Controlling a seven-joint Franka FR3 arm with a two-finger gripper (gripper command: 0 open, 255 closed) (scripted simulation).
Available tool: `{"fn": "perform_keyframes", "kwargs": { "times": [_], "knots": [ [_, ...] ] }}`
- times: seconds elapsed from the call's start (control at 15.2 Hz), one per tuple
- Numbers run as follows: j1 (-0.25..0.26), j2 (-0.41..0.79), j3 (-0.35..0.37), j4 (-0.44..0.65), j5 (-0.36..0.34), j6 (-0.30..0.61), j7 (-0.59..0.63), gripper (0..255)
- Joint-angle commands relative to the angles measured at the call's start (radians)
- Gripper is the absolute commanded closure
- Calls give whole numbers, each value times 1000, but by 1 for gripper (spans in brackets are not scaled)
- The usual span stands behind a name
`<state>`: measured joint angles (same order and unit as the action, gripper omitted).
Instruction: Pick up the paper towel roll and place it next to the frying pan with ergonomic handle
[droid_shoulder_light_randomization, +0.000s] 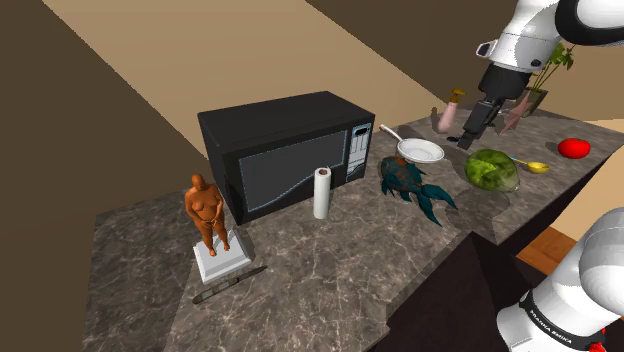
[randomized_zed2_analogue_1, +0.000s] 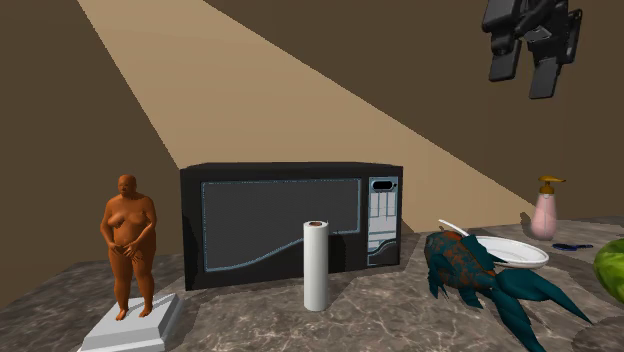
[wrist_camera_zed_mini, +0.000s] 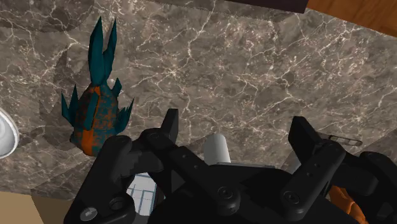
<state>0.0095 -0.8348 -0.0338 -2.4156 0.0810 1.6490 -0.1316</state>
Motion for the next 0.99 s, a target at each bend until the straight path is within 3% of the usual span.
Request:
{"fn": "perform_keyframes", "kwargs": {
  "times": [0.0, 0.46, 0.92],
  "knots": [
    [0, 0, 0, 0, 0, 0, 0, 0],
    [10, 190, 77, -24, 26, 250, 79, 0],
    [6, 431, 147, 28, 18, 472, 167, 0]
  ]
}}
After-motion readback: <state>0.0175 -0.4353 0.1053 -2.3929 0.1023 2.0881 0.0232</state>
